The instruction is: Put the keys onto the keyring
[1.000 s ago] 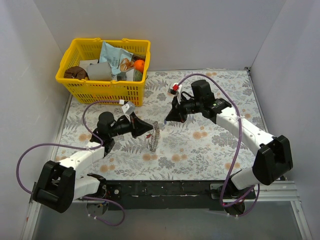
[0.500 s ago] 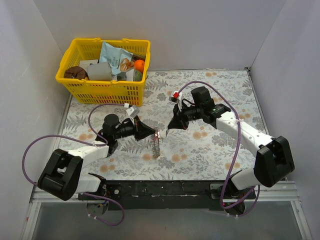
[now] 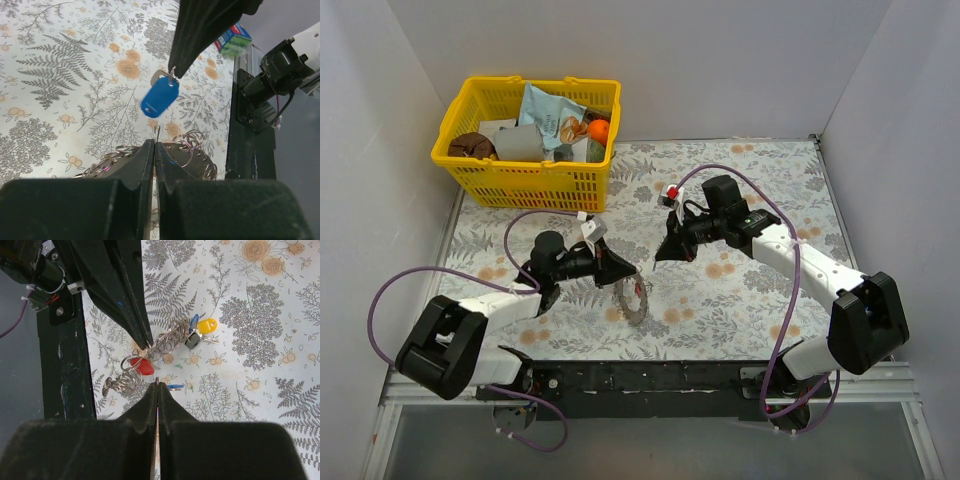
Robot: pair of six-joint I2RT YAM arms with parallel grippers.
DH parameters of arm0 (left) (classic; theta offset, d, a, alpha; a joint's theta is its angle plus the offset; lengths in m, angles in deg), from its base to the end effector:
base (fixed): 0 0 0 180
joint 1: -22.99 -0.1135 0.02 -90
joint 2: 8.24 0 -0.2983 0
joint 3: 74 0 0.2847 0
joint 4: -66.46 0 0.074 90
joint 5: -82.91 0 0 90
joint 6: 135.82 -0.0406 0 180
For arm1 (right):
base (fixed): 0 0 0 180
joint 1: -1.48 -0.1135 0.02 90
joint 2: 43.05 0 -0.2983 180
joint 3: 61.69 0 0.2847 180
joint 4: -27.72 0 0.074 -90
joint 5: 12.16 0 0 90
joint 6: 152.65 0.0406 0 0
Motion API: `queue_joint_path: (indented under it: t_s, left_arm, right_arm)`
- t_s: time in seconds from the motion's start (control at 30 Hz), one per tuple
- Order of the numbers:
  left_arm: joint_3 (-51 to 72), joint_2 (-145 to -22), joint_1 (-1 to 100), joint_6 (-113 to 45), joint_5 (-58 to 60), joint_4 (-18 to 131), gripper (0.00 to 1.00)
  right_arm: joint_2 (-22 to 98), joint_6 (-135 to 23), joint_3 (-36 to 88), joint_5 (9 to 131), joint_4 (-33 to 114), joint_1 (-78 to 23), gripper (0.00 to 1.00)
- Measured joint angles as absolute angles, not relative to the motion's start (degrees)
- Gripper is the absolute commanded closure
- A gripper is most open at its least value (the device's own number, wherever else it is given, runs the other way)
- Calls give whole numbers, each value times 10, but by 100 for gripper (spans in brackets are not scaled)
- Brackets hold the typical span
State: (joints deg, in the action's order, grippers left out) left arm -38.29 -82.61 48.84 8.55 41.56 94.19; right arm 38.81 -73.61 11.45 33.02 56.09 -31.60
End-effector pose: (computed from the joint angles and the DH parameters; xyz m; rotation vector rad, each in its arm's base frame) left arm 0.2215 -0.1412 0.2038 0.2218 2.0420 -1.6886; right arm 0.2703 0.2102 0.3036 -1.2183 1.8325 1.0782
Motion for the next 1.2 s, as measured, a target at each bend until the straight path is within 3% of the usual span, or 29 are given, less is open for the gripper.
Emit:
queue_joint_path:
  t_s: [1.2]
  left_arm:
    - [-385,-789,548,-11,383,862,100]
  right_arm:
    - [406,-775,103,314,625,-361,99]
